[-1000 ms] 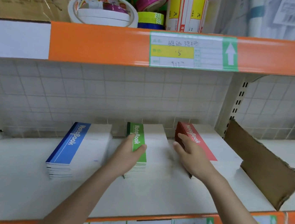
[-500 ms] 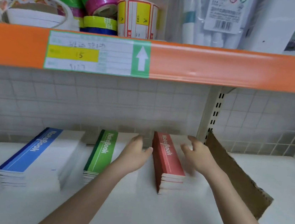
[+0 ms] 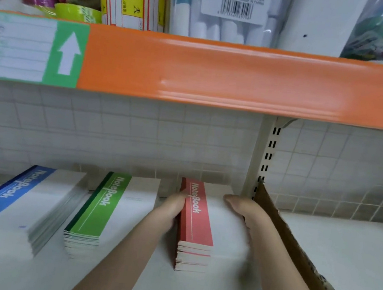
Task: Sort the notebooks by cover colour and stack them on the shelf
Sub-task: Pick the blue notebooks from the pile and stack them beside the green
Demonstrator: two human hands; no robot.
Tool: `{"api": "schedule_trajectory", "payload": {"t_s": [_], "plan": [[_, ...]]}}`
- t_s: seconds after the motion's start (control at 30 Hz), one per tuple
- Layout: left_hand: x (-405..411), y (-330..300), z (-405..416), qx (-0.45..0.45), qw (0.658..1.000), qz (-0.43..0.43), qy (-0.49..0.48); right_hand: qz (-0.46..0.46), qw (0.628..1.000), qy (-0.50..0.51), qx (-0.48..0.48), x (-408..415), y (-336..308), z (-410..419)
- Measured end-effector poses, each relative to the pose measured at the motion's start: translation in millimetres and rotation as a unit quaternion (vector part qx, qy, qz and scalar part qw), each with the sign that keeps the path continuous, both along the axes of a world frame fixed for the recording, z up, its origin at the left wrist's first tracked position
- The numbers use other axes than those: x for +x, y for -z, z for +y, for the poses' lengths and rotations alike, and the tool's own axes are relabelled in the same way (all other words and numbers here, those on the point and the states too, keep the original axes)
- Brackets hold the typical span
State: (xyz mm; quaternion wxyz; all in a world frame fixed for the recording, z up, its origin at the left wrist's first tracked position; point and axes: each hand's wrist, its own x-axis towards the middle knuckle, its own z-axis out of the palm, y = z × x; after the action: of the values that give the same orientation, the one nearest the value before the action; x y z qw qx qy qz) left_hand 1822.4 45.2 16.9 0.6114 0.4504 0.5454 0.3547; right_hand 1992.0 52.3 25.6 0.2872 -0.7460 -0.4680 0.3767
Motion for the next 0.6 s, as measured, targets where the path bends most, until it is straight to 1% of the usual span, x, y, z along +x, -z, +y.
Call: {"api": "schedule_trajectory", "payload": {"t_s": [0.1, 0.2, 0.33, 0.43, 0.6], "plan": [[3, 0, 1, -0.009, 1.000, 0.007, -0.015, 0.058, 0.998, 0.006, -0.006, 4, 7, 4], [3, 2, 4, -0.018, 1.000, -0.001, -0.022, 0.084, 0.996, 0.015, 0.001, 5, 11, 8], [1, 2, 7, -0.022, 0.999, -0.009, -0.024, 0.081, 0.996, 0.032, -0.004, 4, 13, 16], [0, 4, 11, -0.014, 1.000, 0.006, -0.022, 0.073, 0.997, 0.037, -0.005, 3, 15, 19], [-3, 7, 13, -0.025, 1.000, -0.009, -0.015, 0.089, 0.995, 0.036, -0.014, 4, 15, 21]]}}
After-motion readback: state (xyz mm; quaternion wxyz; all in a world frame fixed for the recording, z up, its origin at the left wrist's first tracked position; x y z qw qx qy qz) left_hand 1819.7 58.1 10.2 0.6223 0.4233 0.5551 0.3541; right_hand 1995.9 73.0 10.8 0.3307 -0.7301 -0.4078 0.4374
